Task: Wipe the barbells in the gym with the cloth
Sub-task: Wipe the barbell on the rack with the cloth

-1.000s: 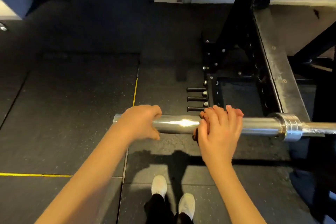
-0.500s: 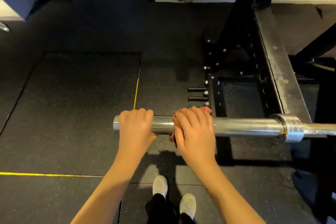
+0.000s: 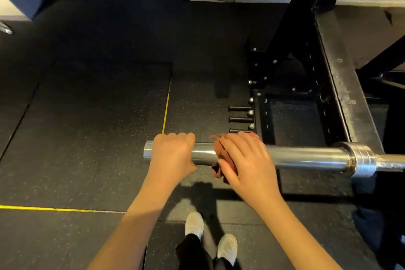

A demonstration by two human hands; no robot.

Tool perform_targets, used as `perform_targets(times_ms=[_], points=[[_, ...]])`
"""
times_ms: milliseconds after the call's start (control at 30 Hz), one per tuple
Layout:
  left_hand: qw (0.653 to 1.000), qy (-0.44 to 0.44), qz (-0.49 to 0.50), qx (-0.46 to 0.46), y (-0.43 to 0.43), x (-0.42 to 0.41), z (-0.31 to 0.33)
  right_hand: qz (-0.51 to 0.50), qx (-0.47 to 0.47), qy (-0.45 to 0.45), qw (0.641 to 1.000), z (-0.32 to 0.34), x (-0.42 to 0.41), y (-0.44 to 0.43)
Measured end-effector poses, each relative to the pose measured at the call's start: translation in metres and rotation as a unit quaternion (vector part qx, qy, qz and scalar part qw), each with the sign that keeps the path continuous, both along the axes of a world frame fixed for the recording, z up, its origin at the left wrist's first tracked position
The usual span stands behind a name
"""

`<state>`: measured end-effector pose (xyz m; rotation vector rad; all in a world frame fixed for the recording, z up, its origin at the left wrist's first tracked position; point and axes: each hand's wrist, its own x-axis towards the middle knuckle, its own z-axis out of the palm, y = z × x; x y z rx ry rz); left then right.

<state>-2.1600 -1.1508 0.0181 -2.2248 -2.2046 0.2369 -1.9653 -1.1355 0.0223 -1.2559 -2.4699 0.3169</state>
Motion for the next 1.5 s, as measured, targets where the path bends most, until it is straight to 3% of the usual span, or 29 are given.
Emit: perform_targets(times_ms=[67, 167, 233, 367, 433, 500, 567, 667, 800, 900, 1000, 1100, 1267, 1367, 1433, 1500], points=[[0.999, -0.004, 0.003, 0.032, -0.002, 0.0, -0.004, -0.064, 0.011, -0.033, 0.997, 0.0, 0.026, 0.001], [0.999, 0.0, 0.001, 0.047, -0.003, 0.001, -0.004, -0.191, -0.021, -0.009, 0.981, 0.001, 0.023, -0.007], [0.999, 0.005, 0.008, 0.052, -0.004, 0.003, -0.004, -0.171, -0.023, 0.016, 0.985, -0.001, -0.003, -0.011], [0.999, 0.001, 0.007, 0.049, -0.005, 0.005, -0.004, -0.033, -0.017, 0.001, 0.999, 0.001, -0.011, -0.006], [1.0, -0.024, -0.015, 0.0, -0.002, -0.001, 0.006, -0.022, -0.016, -0.008, 1.0, 0.004, 0.013, 0.0], [0.986, -0.096, 0.006, -0.133, 0.007, -0.013, 0.017, -0.079, 0.003, -0.006, 0.997, 0.005, 0.037, 0.004], [0.979, -0.09, 0.018, -0.18, 0.013, -0.021, 0.021, -0.158, 0.01, 0.007, 0.987, 0.002, 0.044, 0.004], [0.991, -0.049, 0.015, -0.121, 0.008, -0.019, 0.012, -0.217, -0.011, 0.023, 0.976, 0.001, 0.008, 0.0], [0.999, 0.004, -0.018, 0.027, -0.006, -0.013, -0.002, -0.081, -0.031, -0.013, 0.996, 0.001, -0.038, -0.013], [0.999, -0.027, -0.013, -0.011, -0.007, -0.017, 0.004, -0.025, -0.035, -0.033, 0.999, 0.004, -0.009, -0.003], [0.995, -0.082, 0.019, -0.061, -0.004, -0.03, 0.011, -0.112, -0.02, -0.006, 0.993, 0.006, 0.027, 0.003], [0.999, -0.045, 0.009, -0.027, -0.007, -0.03, 0.005, -0.197, -0.024, 0.004, 0.98, 0.003, 0.004, -0.001], [0.999, -0.026, 0.014, 0.016, -0.011, -0.026, -0.005, -0.064, -0.027, -0.008, 0.998, 0.004, -0.061, -0.007], [0.995, -0.102, 0.008, 0.004, -0.018, -0.036, 0.002, -0.024, -0.033, -0.025, 0.999, 0.009, -0.034, 0.0], [0.99, -0.138, 0.029, -0.008, -0.021, -0.045, 0.008, -0.065, -0.032, -0.015, 0.997, 0.01, -0.007, 0.002], [0.995, -0.098, 0.027, -0.026, -0.022, -0.044, 0.008, -0.132, -0.026, -0.007, 0.991, 0.008, -0.003, -0.001]])
